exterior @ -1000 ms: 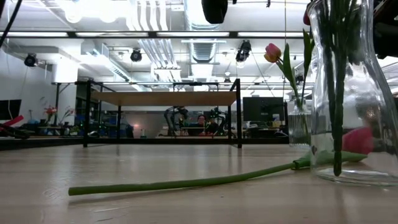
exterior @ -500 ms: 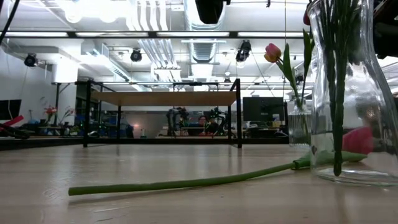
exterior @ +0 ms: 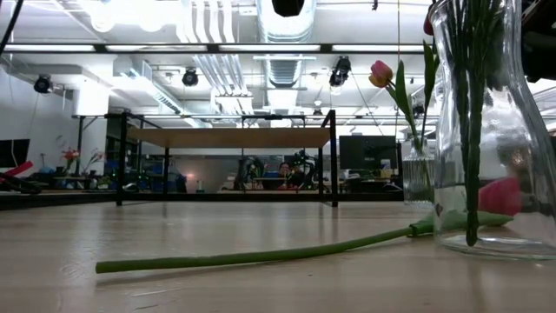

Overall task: Pick and place flowers into a vace then onto a shelf
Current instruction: Put the white flowers into the bottom transparent vase

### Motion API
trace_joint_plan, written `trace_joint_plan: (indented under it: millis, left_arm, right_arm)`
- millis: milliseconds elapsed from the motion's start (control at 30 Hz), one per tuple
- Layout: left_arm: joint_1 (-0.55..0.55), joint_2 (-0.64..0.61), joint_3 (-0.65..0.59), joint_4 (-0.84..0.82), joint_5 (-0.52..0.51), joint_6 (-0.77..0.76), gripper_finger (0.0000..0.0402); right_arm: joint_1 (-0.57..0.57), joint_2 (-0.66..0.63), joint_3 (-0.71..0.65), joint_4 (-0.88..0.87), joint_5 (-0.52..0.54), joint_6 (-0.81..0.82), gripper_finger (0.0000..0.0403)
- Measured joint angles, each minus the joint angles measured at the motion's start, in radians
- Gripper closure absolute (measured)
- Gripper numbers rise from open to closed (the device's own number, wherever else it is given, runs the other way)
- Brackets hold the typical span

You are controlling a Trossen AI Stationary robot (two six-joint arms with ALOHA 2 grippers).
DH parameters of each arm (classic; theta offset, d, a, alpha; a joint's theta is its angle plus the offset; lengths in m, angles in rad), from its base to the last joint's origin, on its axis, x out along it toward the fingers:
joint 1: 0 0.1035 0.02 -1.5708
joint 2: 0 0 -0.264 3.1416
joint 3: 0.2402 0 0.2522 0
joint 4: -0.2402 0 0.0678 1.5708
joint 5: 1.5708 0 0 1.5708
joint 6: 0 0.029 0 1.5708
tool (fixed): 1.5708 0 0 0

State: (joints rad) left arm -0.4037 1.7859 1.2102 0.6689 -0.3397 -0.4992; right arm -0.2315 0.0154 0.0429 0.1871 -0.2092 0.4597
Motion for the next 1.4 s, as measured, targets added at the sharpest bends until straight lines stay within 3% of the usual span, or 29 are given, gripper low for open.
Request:
trace_joint_plan:
  millis: [1400]
  left_arm:
    - [-0.001,-0.251,-0.023,-0.023,0.019,-0.007,0.0086]
  right_arm:
    - [0.000,0.000,0.000,-0.004,-0.009,0.001,0.0394]
